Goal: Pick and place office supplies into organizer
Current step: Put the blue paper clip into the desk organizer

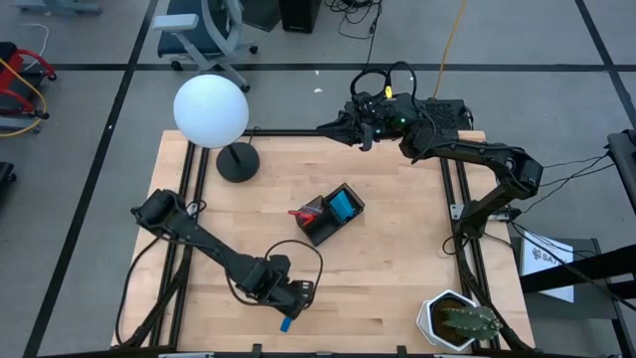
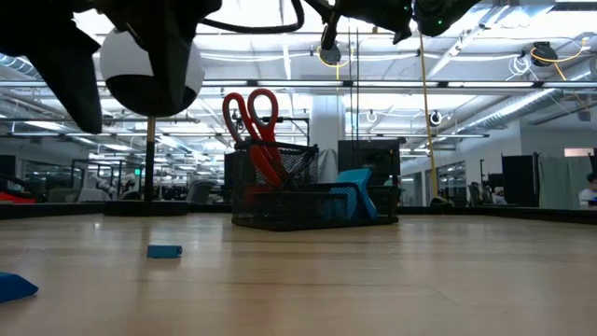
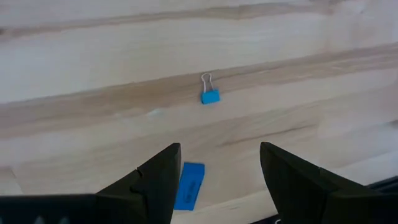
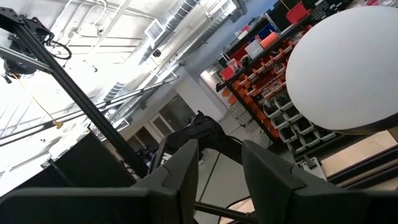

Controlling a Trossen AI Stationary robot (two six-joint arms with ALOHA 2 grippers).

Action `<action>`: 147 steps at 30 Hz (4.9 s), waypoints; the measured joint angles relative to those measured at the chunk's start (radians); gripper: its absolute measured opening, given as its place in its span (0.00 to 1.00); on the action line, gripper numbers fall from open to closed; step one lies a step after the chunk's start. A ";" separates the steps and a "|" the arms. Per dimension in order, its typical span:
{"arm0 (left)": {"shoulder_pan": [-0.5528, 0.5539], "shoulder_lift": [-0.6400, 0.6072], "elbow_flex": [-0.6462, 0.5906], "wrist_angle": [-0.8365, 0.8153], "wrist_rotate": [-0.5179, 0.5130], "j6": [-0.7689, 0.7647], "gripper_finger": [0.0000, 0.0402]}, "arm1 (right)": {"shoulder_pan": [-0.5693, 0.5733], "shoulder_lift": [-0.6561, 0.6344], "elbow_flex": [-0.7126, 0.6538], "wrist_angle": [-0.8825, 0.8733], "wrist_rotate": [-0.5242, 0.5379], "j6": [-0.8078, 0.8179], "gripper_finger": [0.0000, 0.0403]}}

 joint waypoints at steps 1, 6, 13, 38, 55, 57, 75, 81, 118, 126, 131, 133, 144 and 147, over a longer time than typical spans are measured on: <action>0.000 0.000 0.000 0.001 0.003 -0.015 0.56 | 0.000 0.000 0.000 0.000 0.000 0.000 0.29; 0.009 0.008 0.011 -0.001 0.001 -0.108 0.56 | 0.000 0.000 0.000 0.000 0.000 0.000 0.29; 0.050 0.089 0.089 -0.009 0.001 -0.136 0.56 | 0.000 0.000 0.000 -0.003 0.000 0.000 0.29; 0.077 0.124 0.068 -0.032 0.109 -0.059 0.56 | 0.000 0.000 0.000 -0.022 0.000 0.000 0.29; 0.089 0.216 0.054 0.080 0.182 -0.041 0.56 | 0.000 0.000 0.000 -0.038 0.000 0.000 0.29; 0.093 0.225 0.057 0.084 0.193 -0.042 0.56 | 0.000 0.000 0.000 -0.045 0.000 0.000 0.29; 0.119 0.233 0.056 0.053 0.163 -0.039 0.56 | 0.000 0.000 0.000 -0.045 0.000 0.000 0.29; 0.120 0.233 0.056 0.045 0.159 -0.041 0.56 | 0.000 0.000 0.000 -0.045 0.000 0.000 0.29; 0.141 0.266 0.054 0.071 0.276 -0.008 0.53 | 0.000 0.000 0.000 -0.045 0.000 0.000 0.29; 0.138 0.266 0.053 0.068 0.270 0.007 0.29 | 0.000 0.000 0.000 -0.045 0.000 0.000 0.29; 0.138 0.266 0.054 0.076 0.260 0.008 0.17 | 0.000 0.000 0.000 -0.045 0.000 0.000 0.29; 0.137 0.266 0.054 0.083 0.256 0.009 0.14 | 0.000 0.000 0.000 -0.045 0.000 0.000 0.29; 0.137 0.266 0.054 0.103 0.237 0.023 0.17 | 0.000 0.000 0.000 -0.045 0.000 0.000 0.29; 0.137 0.266 0.055 0.105 0.234 0.043 0.17 | 0.000 0.000 0.000 -0.045 0.000 0.000 0.29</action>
